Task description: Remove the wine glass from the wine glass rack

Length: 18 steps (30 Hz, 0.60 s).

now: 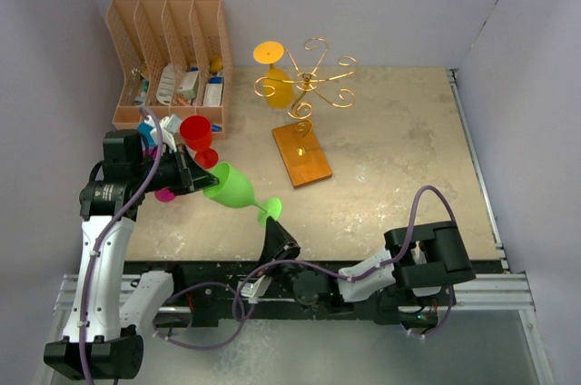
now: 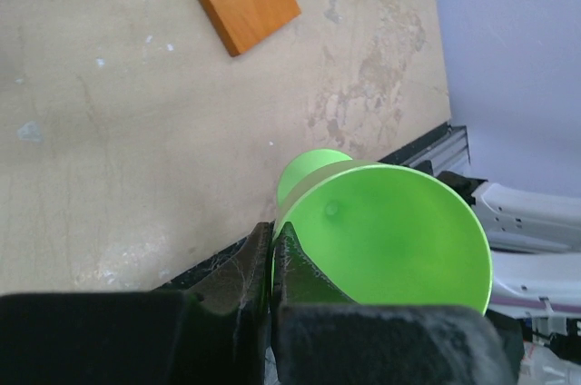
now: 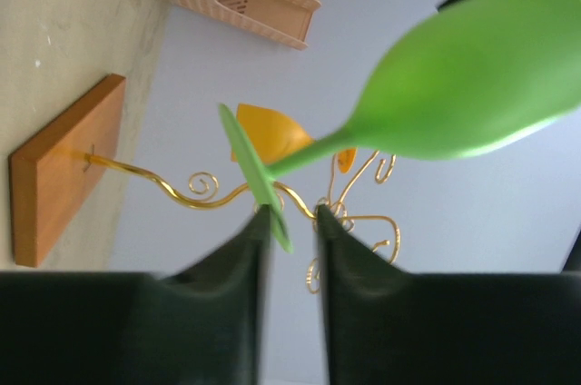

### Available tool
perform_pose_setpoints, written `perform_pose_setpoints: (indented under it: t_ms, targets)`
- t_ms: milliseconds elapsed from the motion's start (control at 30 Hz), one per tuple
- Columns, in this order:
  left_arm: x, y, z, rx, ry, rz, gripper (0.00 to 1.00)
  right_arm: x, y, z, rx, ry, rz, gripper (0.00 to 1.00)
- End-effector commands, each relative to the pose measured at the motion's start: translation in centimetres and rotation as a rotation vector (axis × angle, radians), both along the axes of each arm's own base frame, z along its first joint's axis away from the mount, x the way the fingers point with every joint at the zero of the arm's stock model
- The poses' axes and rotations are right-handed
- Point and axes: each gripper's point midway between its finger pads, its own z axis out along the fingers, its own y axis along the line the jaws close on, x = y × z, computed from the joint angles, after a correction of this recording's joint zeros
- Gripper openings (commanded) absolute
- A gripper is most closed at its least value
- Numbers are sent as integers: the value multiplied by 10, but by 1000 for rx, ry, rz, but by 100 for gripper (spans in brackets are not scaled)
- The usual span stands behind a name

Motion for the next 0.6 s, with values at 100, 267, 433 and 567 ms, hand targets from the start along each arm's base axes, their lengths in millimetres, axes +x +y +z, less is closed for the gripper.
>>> perform_pose_setpoints:
  t_ms: [100, 267, 433, 567]
  targets:
    - [47, 43, 0, 212, -62, 212, 0, -9, -12, 50, 303, 125, -52, 51]
    - [76, 77, -7, 362, -71, 349, 0, -9, -22, 64, 388, 197, -99, 52]
    - [95, 104, -25, 487, -13, 442, 0, -7, -31, 80, 477, 290, -157, 52]
    - [105, 128, -38, 605, 45, 520, 0, -8, -30, 89, 527, 410, -160, 52]
